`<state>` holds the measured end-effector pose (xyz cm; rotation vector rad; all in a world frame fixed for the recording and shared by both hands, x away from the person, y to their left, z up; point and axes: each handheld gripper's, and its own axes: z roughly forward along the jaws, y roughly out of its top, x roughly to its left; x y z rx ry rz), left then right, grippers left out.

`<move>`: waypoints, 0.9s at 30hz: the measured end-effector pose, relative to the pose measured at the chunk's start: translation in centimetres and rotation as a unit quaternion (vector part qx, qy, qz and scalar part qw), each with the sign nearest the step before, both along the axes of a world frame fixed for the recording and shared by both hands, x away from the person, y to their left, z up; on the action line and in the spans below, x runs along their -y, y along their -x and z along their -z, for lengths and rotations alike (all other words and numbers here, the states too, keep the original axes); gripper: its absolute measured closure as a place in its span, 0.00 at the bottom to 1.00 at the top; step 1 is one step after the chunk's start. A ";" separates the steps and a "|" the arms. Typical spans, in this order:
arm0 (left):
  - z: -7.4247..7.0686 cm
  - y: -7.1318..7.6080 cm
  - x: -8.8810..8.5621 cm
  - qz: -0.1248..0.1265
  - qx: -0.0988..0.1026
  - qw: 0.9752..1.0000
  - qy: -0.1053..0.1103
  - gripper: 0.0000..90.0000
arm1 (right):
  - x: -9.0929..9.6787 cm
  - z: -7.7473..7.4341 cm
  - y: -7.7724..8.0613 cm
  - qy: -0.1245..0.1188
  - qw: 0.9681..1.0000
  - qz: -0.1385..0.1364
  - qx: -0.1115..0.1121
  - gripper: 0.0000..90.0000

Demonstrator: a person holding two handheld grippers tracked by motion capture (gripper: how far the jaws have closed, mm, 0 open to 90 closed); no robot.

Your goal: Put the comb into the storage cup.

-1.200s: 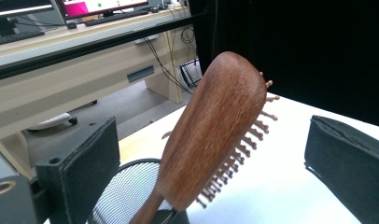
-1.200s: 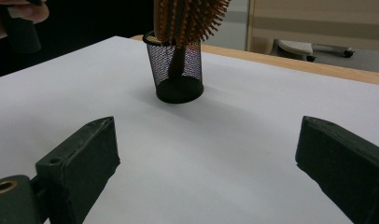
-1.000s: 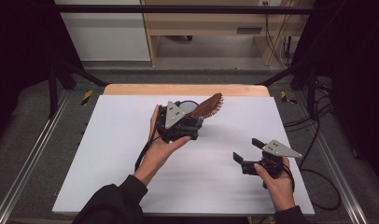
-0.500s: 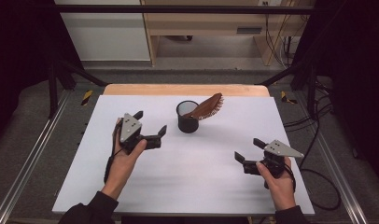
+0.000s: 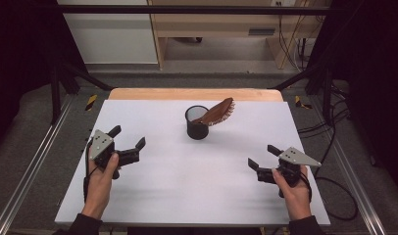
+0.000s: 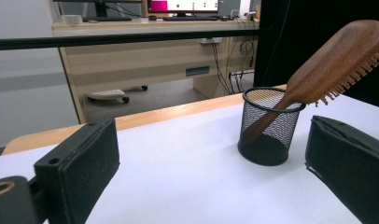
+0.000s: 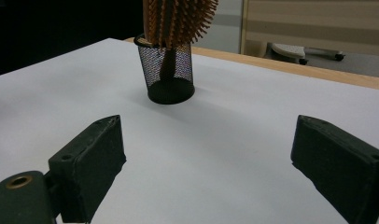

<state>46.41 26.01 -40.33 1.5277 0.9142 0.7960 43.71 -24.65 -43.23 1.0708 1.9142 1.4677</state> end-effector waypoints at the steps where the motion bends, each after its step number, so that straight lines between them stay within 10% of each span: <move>1: 0.1 0.3 -0.4 -0.002 0.000 1.000 0.004 0.03 | 0.0 0.0 0.0 0.000 1.000 0.000 0.000 0.11; 27: 3.0 4.7 -5.1 -0.005 0.018 0.999 0.042 0.04 | -0.1 0.8 0.0 0.023 0.998 0.031 0.046 0.07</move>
